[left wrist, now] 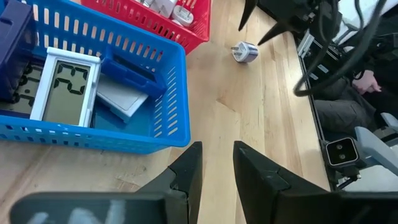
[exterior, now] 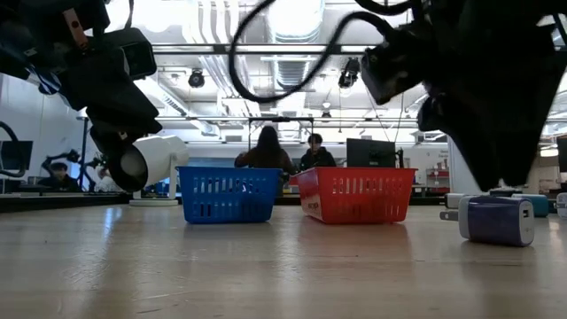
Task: Pick & Place Office items
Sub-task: Put the violet charger adapter into the red bin
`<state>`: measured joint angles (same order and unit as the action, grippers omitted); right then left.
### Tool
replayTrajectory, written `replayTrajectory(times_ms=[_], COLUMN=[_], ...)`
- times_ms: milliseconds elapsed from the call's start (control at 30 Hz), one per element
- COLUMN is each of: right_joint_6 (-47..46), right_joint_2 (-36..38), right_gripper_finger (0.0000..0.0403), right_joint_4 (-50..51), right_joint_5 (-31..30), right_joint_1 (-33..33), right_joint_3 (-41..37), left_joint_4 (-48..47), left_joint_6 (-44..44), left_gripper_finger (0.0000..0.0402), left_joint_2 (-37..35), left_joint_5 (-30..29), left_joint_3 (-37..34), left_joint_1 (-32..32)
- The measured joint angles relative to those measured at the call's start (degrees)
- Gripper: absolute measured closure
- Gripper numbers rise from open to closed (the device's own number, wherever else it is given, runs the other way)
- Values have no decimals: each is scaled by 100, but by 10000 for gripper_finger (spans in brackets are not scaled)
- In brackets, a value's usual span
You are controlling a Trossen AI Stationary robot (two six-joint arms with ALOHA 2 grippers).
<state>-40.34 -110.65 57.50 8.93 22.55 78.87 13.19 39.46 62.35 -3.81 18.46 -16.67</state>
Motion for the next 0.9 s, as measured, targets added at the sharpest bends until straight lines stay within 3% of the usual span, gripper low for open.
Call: replayTrajectory(times_ms=[167, 900], right_joint_6=[-43, -470], right_joint_2=[0, -22], right_gripper_finger=[209, 209], right_joint_4=[-512, -503], right_joint_5=[11, 633], right_joint_1=[-18, -125], right_joint_3=[0, -194], left_joint_4=[0, -2], left_joint_6=[2, -66], left_gripper_finger=[307, 307], left_joint_2=[0, -2], left_joint_5=[4, 202], left_joint_3=[0, 0], left_joint_1=[0, 0])
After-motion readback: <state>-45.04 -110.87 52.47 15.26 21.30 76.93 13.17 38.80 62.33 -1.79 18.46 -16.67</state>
